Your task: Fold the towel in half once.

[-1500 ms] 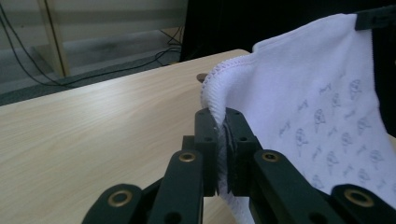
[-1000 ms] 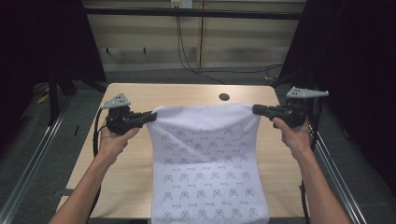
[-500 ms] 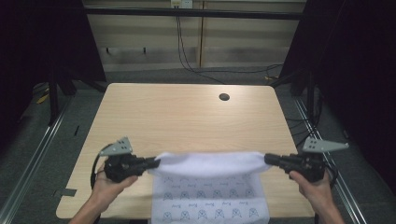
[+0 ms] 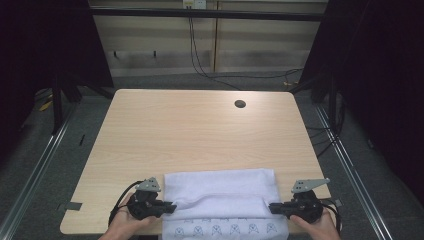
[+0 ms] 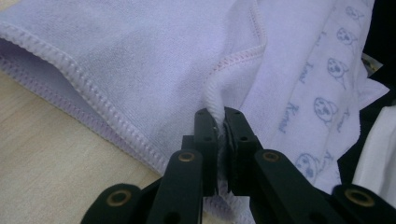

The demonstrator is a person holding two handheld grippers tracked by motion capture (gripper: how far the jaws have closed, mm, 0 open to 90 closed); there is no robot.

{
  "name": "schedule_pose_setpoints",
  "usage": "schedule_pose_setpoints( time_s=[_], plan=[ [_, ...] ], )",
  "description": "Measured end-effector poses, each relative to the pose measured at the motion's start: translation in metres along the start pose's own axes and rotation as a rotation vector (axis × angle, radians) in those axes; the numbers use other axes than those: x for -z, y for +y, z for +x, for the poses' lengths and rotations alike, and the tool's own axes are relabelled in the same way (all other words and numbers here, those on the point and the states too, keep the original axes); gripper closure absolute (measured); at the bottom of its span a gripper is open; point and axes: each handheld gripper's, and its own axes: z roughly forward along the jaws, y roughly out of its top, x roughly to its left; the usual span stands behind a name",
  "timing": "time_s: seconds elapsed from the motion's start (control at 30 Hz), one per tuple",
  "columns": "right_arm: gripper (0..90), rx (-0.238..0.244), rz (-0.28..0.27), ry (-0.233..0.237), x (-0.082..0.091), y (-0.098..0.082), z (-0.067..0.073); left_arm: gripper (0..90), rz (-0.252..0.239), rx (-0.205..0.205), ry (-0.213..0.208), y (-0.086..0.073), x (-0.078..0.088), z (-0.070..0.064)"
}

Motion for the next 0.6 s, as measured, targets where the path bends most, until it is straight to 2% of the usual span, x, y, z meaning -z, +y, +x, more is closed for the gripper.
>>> schedule_pose_setpoints(
  time_s=[0.1,0.13,0.2,0.23,0.3,0.33,0.37,0.43,0.47,0.5,0.6],
  plan=[
    [86.3,0.022,0.052,-0.008,-0.013,0.001,0.001,85.4,-0.005,-0.016,0.013,-0.001,0.0,-0.001],
    [86.5,0.019,0.056,-0.007,-0.014,0.003,0.002,85.6,-0.007,-0.027,0.022,-0.002,0.0,-0.002],
    [86.7,0.029,0.055,-0.018,-0.015,0.004,0.003,85.7,-0.009,-0.021,0.013,-0.002,0.0,-0.001],
    [86.9,0.037,0.051,-0.035,-0.016,0.005,0.004,86.1,-0.014,-0.002,-0.002,-0.001,0.0,0.005],
    [86.9,0.04,0.048,-0.04,-0.017,0.005,0.004,86.3,-0.013,-0.005,0.006,0.0,0.0,0.008],
    [87.0,0.041,0.048,-0.055,-0.018,0.008,0.003,86.4,-0.026,0.005,0.038,0.004,0.0,0.016],
    [87.0,0.046,0.044,-0.058,-0.02,0.01,0.002,86.4,-0.032,0.002,0.05,0.006,-0.001,0.02],
    [87.0,0.044,0.04,-0.072,-0.024,0.016,-0.002,86.4,-0.039,-0.027,0.088,0.012,-0.002,0.027],
    [87.0,0.047,0.04,-0.072,-0.026,0.02,-0.005,86.5,-0.041,-0.027,0.103,0.015,-0.003,0.031],
    [87.0,0.047,0.04,-0.072,-0.026,0.02,-0.005,86.5,-0.041,-0.027,0.103,0.015,-0.003,0.031],
    [87.0,0.067,0.04,-0.095,-0.038,0.037,-0.014,86.5,-0.069,0.01,0.12,0.024,-0.006,0.054]
  ],
)
